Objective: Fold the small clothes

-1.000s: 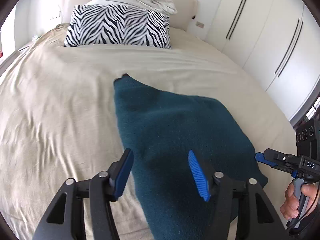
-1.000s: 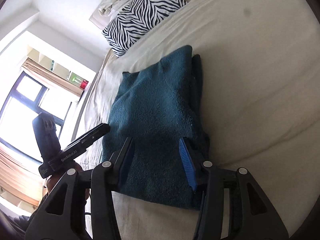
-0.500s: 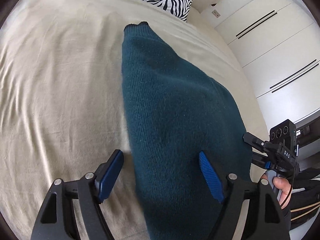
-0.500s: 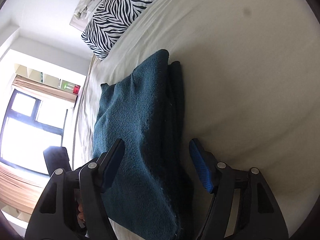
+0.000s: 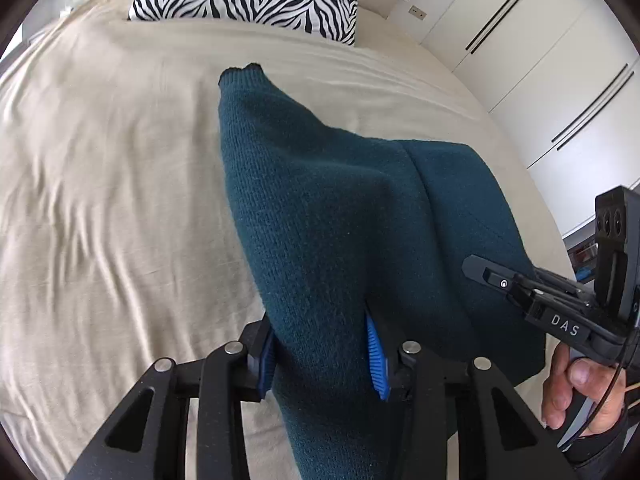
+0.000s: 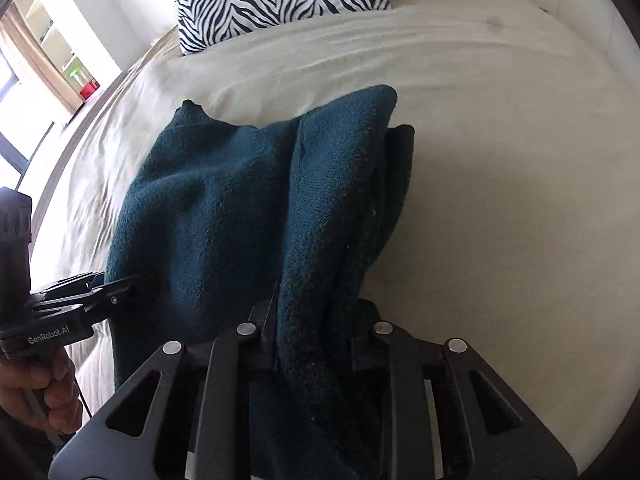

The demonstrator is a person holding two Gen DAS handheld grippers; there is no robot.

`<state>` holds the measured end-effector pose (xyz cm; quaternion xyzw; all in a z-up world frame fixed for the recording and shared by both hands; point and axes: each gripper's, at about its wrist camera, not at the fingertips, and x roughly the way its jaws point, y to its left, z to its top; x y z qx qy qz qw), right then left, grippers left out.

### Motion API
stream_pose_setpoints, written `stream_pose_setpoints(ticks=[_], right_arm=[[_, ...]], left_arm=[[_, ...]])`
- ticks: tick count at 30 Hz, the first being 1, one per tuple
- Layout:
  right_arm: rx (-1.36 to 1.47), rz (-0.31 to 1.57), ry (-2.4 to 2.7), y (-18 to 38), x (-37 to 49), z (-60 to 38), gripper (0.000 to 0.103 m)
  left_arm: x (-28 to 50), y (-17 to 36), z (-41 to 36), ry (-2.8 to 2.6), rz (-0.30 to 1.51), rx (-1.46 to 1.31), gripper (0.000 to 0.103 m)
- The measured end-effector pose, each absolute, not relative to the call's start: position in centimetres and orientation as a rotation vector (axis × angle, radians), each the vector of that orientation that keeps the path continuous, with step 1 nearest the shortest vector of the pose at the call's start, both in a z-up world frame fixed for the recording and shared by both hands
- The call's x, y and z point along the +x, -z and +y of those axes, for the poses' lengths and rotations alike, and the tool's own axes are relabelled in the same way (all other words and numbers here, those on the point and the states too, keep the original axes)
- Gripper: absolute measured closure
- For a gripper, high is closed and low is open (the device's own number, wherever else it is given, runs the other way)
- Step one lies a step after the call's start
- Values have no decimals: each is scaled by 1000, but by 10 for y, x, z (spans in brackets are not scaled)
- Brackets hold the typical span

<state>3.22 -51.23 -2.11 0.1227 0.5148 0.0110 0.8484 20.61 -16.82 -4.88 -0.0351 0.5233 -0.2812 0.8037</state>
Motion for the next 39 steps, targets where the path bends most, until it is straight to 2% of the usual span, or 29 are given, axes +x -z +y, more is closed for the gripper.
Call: stream_pose_setpoints(ticks=[7, 13, 21, 27, 30, 32, 35, 39], right_arm=[[177, 983, -116, -29, -20, -436, 83], [193, 967, -223, -42, -58, -364, 83], [212, 1006, -282, -14, -86, -295, 83], [307, 1086, -249, 47, -86, -301, 82], [475, 1094, -271, 71, -90, -327, 76], [521, 1091, -280, 81, -89, -334, 69], [548, 1080, -287, 86, -87, -338, 67], [584, 1074, -242, 80, -90, -346, 60]], left_arm=[[148, 4, -87, 588, 1029, -41, 62], [99, -4, -23, 534, 998, -12, 62], [73, 29, 25, 490, 1032, -43, 62], [76, 73, 38, 465, 1087, -102, 57], [72, 76, 38, 459, 1081, -90, 52], [72, 80, 38, 439, 1079, -92, 42], [75, 87, 45, 433, 1087, -156, 38], [65, 75, 50, 405, 1067, -176, 39]])
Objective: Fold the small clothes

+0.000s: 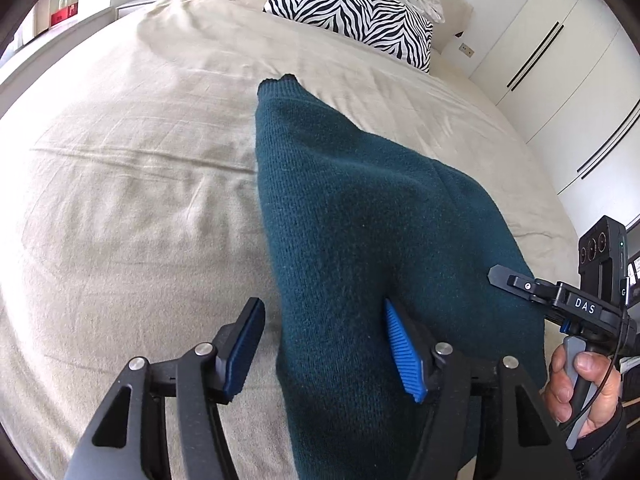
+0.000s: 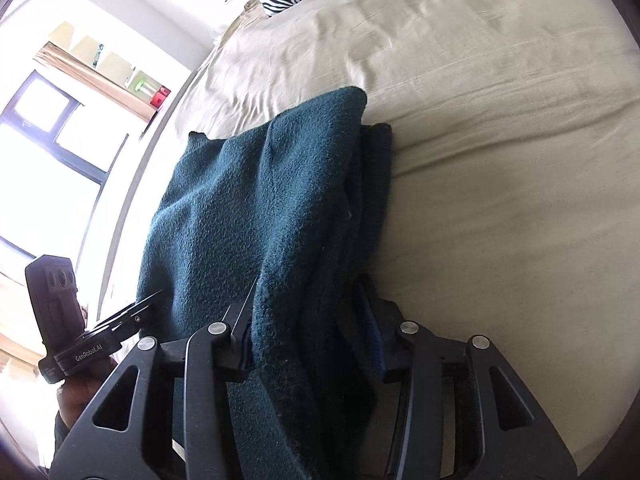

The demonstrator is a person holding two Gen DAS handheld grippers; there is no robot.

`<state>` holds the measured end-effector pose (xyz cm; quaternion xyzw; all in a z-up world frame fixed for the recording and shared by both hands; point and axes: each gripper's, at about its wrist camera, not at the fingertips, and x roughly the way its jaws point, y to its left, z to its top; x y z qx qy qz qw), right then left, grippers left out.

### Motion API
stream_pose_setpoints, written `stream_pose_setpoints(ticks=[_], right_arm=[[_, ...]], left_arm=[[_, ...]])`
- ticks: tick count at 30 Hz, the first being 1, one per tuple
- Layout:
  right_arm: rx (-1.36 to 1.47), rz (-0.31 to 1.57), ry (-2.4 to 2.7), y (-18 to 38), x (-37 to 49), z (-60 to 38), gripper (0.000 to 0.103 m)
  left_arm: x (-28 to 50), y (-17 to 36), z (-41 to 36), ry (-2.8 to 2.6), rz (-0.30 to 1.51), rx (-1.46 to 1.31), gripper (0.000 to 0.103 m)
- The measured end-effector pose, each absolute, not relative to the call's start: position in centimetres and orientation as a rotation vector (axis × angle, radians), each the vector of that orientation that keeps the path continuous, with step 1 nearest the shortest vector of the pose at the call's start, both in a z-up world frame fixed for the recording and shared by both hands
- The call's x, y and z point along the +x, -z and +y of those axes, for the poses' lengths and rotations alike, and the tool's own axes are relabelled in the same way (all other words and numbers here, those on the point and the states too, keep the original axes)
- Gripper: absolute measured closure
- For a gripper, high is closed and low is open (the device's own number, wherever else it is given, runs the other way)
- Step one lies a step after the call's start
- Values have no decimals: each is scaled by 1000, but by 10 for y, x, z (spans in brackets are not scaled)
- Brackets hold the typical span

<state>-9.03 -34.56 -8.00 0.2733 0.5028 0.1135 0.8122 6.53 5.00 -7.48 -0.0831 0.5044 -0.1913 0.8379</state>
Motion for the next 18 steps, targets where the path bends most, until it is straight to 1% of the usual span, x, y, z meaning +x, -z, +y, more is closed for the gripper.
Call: stream_pose_setpoints(ticks=[6, 11, 14, 18], right_arm=[[564, 947, -136, 24, -129, -364, 59], [571, 877, -249, -5, -154, -348, 59], [586, 888, -322, 0, -162, -331, 59], [581, 986, -311, 42, -166, -317, 59]], left_arm=[[31, 37, 59, 359, 933, -151, 40], [11, 30, 48, 375, 863, -104, 40], [12, 49, 35, 388, 914, -66, 40], [9, 81, 33, 375, 991, -58, 40]])
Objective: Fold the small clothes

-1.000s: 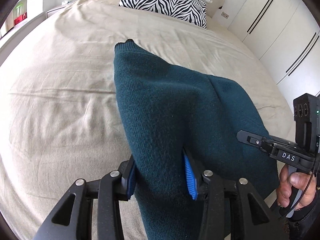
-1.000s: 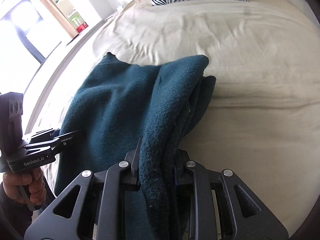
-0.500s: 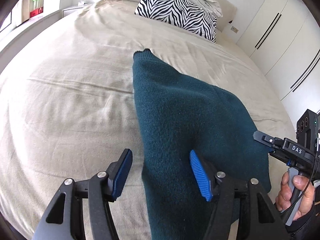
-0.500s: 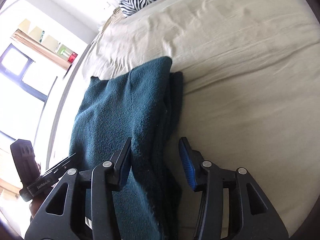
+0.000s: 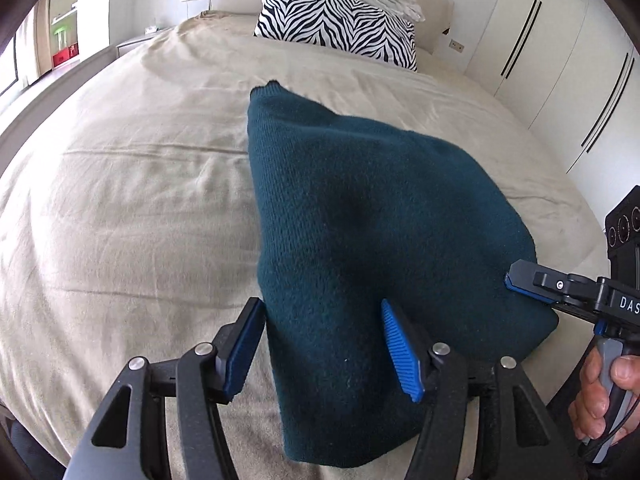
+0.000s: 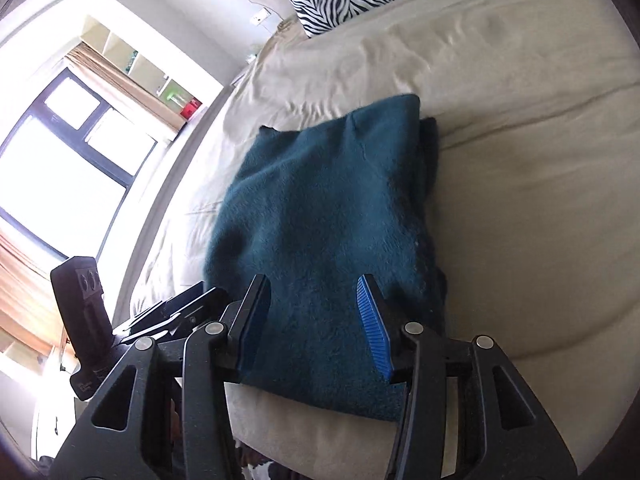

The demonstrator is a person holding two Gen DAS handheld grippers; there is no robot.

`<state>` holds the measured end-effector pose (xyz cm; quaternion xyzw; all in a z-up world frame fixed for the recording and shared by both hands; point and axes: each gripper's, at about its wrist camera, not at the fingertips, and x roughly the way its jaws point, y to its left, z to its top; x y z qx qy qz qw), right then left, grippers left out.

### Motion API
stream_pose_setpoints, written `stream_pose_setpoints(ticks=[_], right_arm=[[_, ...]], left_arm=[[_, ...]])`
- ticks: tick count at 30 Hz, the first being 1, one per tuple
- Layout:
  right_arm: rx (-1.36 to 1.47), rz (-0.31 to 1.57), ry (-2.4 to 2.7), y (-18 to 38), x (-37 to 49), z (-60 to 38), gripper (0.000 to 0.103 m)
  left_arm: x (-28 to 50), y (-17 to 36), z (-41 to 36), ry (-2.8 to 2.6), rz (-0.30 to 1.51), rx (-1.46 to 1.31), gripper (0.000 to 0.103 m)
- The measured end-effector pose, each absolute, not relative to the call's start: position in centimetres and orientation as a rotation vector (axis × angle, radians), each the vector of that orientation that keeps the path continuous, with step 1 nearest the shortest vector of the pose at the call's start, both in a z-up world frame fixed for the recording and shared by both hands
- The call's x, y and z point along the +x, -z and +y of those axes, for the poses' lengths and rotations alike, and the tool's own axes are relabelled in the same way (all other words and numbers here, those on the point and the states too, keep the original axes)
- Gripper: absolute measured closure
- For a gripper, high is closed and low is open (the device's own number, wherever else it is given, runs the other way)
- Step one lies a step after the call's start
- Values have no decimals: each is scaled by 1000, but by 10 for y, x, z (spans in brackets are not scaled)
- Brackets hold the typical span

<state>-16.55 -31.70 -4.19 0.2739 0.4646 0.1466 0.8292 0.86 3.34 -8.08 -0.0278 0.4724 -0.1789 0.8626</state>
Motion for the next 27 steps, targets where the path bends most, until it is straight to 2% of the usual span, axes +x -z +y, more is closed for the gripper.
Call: stream_pose_setpoints(ticks=[3, 9, 12, 13, 14, 15, 16, 18, 19, 20, 23, 27], right_arm=[[642, 977, -330, 66, -168, -327, 61], [623, 880, -291, 37, -183, -337, 59], [503, 782, -230, 2, -197, -335, 59], [444, 743, -207, -12, -202, -332, 58], [385, 702, -181, -26, -207, -329, 55], [330, 656, -156, -38, -213, -324, 53], [284, 606, -134, -53, -221, -321, 46], [211, 489, -75, -76, -234, -315, 27], [187, 419, -45, -87, -243, -313, 12], [173, 345, -19, -96, -253, -311, 1], [131, 175, 43, -125, -278, -307, 0], [72, 171, 38, -155, -284, -304, 0]], left_arm=[[3, 81, 39, 379, 978, -82, 40], [-14, 45, 51, 340, 826, -70, 39], [-28, 12, 55, 284, 681, -15, 17], [-36, -1, 56, 249, 612, 10, 6], [-43, -13, 56, 220, 545, 28, 0], [-49, -25, 58, 194, 480, 39, 0], [-56, -37, 59, 175, 430, 43, 0], [-63, -57, 64, 128, 352, 40, 0], [-65, -66, 65, 109, 329, 34, 0], [-67, -75, 67, 102, 311, 29, 0], [-74, -97, 72, 86, 252, 13, 0], [-84, -113, 76, 120, 221, -22, 0]])
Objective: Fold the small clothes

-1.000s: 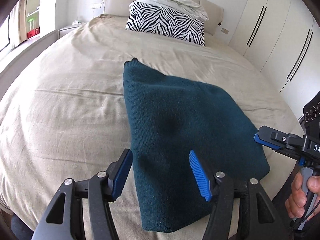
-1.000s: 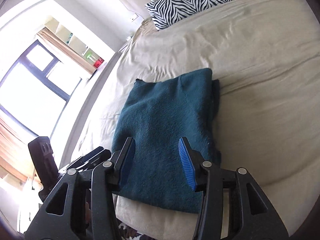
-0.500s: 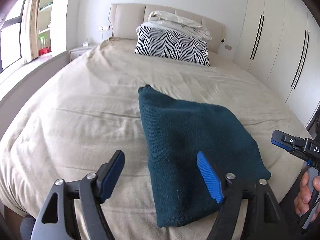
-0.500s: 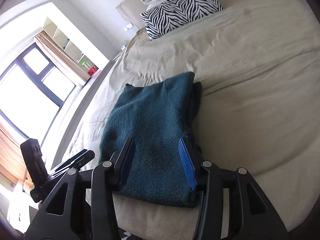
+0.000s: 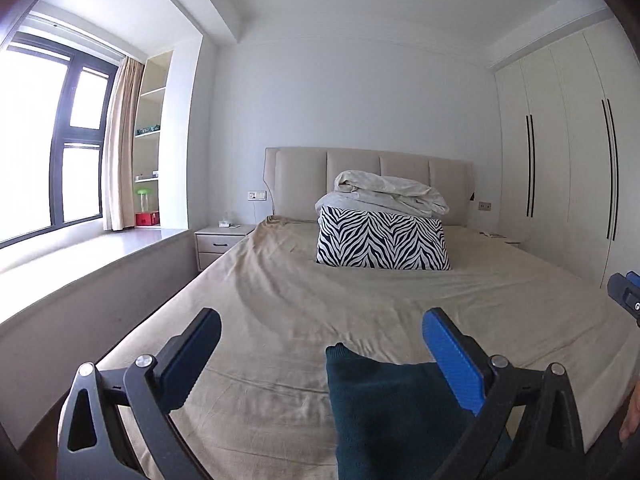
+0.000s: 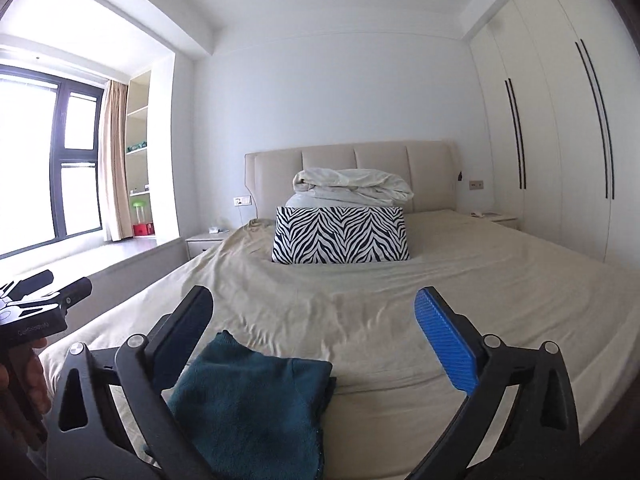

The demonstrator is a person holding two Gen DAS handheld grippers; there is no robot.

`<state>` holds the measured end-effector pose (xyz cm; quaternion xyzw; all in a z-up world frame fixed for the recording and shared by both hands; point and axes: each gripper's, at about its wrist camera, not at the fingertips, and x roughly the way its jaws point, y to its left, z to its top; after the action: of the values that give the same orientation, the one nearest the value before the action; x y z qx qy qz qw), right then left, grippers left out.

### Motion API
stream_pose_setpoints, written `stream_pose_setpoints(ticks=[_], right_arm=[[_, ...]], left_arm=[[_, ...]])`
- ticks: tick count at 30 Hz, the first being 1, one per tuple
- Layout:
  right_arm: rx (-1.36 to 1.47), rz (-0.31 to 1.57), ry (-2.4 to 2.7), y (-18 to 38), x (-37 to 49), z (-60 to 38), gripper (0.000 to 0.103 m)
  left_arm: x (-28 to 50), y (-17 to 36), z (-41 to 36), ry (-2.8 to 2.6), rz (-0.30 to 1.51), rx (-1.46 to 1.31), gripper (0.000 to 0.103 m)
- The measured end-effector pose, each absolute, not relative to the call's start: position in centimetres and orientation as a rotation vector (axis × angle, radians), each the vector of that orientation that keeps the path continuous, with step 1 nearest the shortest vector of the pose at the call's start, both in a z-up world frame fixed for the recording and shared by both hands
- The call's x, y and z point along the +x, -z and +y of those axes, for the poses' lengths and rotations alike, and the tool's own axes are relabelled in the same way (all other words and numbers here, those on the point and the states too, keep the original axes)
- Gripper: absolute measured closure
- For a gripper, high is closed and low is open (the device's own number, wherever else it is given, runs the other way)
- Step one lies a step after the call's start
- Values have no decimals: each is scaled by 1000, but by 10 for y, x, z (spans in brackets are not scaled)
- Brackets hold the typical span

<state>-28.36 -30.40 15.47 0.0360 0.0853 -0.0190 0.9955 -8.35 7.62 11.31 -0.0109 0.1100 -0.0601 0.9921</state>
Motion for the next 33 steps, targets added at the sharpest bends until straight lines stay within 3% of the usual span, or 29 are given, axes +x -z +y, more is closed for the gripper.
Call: stream_pose_setpoints(ticks=[8, 18, 33], right_arm=[[105, 206, 30, -170, -300, -302, 0], [157, 554, 81, -103, -270, -295, 0], [143, 830, 155, -30, -236, -290, 0]], left_arm=[[-81, -106, 72, 118, 328, 13, 0], [-57, -59, 70, 78, 533, -1, 0], [-42, 25, 33, 105, 834, 74, 0]])
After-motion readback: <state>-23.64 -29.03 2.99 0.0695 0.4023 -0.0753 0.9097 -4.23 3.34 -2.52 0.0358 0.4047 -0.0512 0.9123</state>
